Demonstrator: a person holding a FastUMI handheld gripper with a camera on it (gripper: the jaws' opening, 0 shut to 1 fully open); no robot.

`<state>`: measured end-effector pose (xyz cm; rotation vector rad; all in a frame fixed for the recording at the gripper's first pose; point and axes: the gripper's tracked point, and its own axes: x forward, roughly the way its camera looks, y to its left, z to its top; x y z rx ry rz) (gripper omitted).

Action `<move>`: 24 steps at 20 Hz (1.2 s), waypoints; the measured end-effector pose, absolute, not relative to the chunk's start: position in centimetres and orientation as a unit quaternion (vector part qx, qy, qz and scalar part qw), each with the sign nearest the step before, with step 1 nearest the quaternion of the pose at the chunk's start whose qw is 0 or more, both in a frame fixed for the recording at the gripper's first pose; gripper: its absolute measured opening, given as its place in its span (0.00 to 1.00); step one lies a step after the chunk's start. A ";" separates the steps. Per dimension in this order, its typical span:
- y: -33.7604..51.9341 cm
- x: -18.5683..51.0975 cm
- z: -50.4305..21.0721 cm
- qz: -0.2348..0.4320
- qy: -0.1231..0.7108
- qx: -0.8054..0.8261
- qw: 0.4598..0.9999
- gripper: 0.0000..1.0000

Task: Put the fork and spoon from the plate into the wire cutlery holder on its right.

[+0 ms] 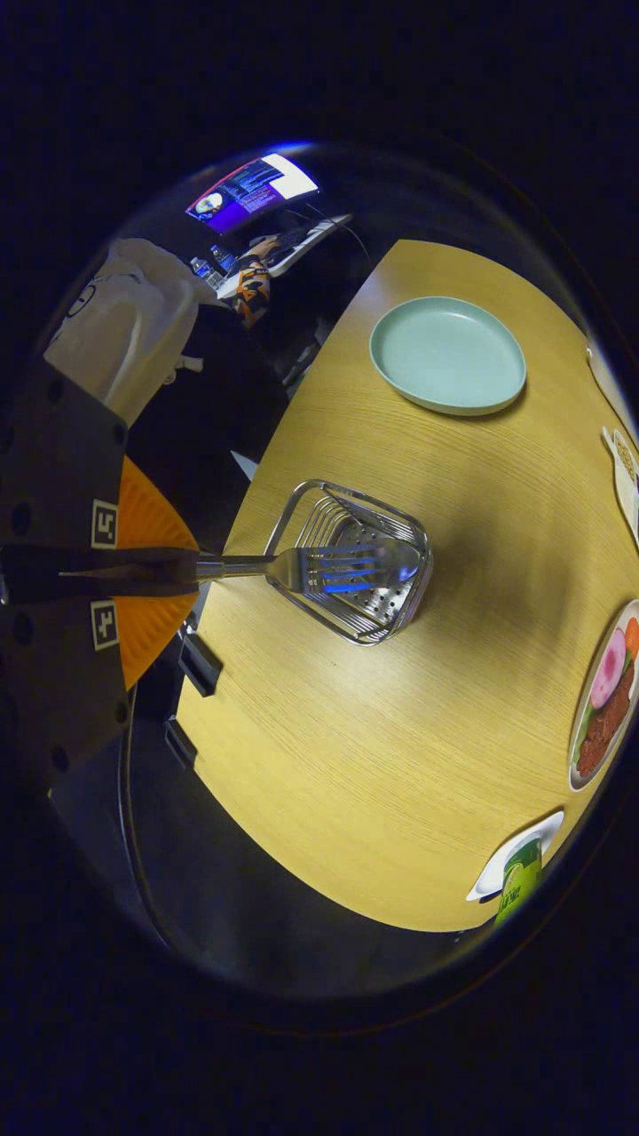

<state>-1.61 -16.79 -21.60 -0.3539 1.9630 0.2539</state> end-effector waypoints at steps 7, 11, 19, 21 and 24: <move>-16.8 -1.0 -22.1 0.105 0.832 -0.168 0.517 0.10; -17.1 -0.3 -22.0 0.101 0.827 -0.159 0.530 0.16; -16.8 0.7 -19.4 0.136 0.771 -0.142 0.606 0.98; -16.3 1.3 -17.8 0.146 0.741 -0.135 0.641 0.97; -14.7 1.8 -14.7 0.164 0.689 -0.116 0.697 0.98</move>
